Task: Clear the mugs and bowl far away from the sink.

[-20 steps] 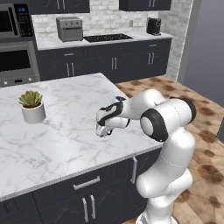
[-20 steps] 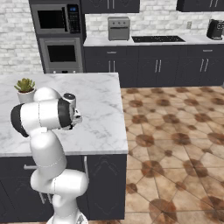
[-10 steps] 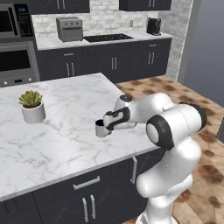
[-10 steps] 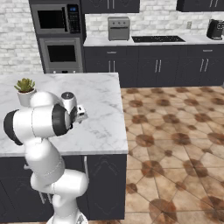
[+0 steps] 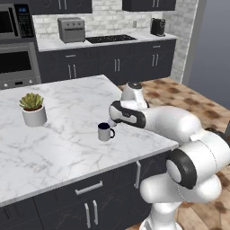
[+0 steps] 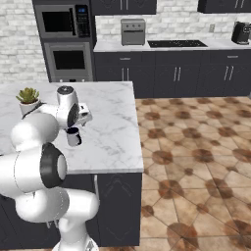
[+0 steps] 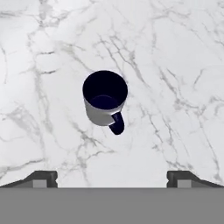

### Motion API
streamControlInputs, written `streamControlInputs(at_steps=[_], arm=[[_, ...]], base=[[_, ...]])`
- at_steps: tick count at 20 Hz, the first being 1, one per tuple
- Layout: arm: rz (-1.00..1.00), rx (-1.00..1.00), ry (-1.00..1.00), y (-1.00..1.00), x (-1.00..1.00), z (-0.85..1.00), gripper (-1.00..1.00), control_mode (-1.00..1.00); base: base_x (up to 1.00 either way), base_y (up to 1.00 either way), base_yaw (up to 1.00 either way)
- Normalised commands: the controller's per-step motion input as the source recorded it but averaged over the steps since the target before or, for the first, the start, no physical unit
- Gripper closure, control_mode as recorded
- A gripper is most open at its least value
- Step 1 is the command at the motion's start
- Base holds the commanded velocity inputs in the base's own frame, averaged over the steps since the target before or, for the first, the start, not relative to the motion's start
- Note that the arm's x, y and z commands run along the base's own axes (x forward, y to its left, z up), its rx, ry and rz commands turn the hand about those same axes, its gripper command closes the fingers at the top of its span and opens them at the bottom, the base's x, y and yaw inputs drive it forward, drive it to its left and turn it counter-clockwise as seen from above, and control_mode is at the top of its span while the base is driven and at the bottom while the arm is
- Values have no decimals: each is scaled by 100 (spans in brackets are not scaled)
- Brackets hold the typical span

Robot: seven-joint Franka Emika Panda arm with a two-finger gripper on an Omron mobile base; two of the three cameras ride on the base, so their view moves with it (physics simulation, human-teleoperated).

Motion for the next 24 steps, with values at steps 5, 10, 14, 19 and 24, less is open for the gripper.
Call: streamControlInputs(at_steps=[5,10,14,19,24], arm=[[0,0,0,-7,-65,98,-100,-100],[-1,0,0,-32,-73,57,-100,-100],[-4,-2,0,-22,-55,10,-100,-100],[-2,-2,0,-31,-46,-4,-100,-100],[2,-4,2,-3,-15,-18,-100,100]], base=[[0,0,0],[0,0,0],[0,0,0],[0,0,0],[-31,-20,-2]])
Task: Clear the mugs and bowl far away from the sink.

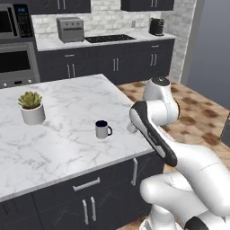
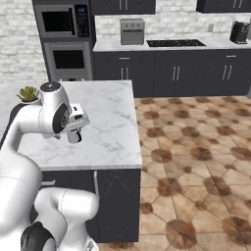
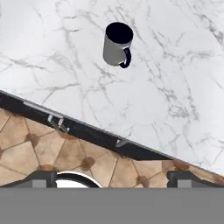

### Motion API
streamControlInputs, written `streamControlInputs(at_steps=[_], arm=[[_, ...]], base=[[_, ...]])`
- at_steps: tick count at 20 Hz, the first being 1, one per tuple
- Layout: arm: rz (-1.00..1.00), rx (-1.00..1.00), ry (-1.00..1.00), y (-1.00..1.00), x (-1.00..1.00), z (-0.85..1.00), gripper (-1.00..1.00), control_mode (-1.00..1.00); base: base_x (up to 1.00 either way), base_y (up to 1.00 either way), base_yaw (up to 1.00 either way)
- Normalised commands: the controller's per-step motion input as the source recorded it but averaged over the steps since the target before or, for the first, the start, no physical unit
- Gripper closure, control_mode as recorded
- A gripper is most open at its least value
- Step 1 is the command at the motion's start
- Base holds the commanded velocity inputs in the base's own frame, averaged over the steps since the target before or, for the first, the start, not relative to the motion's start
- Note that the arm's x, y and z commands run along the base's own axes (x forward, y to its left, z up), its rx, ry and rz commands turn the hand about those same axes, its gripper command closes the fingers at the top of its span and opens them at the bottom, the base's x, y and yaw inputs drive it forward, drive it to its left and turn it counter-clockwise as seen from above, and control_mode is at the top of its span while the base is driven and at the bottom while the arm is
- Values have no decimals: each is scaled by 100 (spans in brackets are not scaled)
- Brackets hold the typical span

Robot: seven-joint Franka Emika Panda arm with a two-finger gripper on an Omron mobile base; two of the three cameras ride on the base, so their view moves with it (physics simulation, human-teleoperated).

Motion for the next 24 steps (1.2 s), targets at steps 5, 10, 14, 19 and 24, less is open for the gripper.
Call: streamControlInputs(at_steps=[5,10,14,19,24], arm=[[0,0,0,0,0,0,-100,100],[0,0,0,0,0,0,-100,100],[0,0,0,0,0,0,-100,100],[0,0,0,0,0,0,-100,100],[0,0,0,0,0,0,-100,100]], base=[[-43,-52,-49],[-2,-5,-89],[0,0,-97],[0,0,-98],[0,0,-93]])
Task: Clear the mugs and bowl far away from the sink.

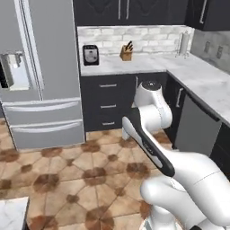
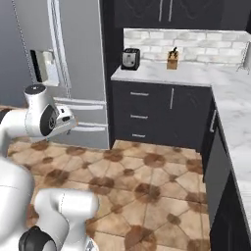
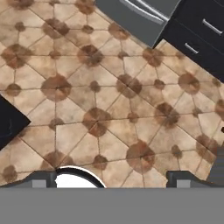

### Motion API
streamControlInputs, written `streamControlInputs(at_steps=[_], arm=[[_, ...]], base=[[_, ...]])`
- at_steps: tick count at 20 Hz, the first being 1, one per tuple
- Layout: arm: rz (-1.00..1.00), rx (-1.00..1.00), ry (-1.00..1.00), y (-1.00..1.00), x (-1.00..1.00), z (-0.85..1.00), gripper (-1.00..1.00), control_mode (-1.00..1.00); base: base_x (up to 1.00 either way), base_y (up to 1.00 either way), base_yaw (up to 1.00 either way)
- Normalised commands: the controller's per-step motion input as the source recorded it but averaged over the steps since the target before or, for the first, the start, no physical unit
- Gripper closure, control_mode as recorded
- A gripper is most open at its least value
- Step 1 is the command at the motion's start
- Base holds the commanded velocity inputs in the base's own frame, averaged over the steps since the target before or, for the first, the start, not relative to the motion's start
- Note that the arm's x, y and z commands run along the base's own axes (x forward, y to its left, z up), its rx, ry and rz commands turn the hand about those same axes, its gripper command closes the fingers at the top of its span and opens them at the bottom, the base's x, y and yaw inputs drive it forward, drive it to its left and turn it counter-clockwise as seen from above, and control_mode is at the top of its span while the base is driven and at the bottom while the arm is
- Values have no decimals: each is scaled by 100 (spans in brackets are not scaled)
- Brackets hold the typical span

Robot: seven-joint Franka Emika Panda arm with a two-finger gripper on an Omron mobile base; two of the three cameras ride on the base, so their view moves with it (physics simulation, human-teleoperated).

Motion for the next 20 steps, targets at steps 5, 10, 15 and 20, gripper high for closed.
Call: streamControlInputs(at_steps=[5,10,15,20], arm=[[0,0,0,0,0,0,-100,100],[0,0,0,0,0,0,-100,100],[0,0,0,0,0,0,-100,100],[0,0,0,0,0,0,-100,100]], base=[[3,0,-89],[14,16,-87],[6,12,-89],[0,-1,-88]])
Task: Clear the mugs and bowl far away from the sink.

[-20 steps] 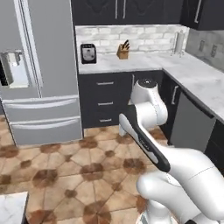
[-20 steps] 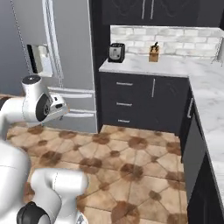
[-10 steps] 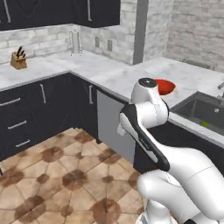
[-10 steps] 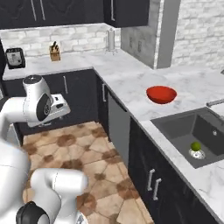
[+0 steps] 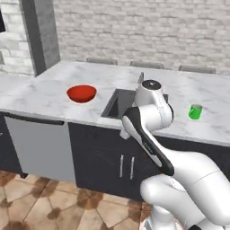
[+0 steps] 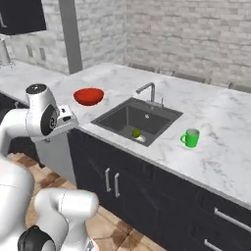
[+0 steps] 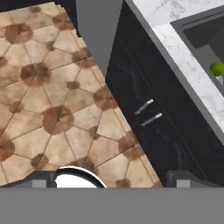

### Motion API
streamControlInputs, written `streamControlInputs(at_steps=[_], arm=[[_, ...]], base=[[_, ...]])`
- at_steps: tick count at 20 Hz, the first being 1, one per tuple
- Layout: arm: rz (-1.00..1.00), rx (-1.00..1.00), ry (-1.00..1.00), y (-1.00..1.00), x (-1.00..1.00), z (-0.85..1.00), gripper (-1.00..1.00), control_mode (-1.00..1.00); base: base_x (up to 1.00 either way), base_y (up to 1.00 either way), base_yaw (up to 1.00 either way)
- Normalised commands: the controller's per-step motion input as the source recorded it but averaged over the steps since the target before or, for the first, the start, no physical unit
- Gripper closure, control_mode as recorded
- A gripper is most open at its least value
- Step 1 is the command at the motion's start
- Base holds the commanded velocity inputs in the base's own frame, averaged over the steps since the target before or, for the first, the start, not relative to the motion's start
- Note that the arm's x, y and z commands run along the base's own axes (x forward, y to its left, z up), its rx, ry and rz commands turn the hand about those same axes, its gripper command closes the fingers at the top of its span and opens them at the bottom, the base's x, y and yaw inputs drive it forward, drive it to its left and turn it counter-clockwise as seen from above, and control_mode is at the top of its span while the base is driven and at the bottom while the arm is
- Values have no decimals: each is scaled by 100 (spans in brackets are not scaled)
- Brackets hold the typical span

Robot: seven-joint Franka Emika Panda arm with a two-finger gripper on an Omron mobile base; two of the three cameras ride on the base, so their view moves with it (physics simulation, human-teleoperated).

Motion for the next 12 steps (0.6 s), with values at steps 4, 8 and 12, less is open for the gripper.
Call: streamControlInputs(at_steps=[4,8,12], arm=[[0,0,0,0,0,0,-100,100],[0,0,0,0,0,0,-100,100],[0,0,0,0,0,0,-100,100]], base=[[0,0,-87],[6,0,-82],[38,27,-72]])
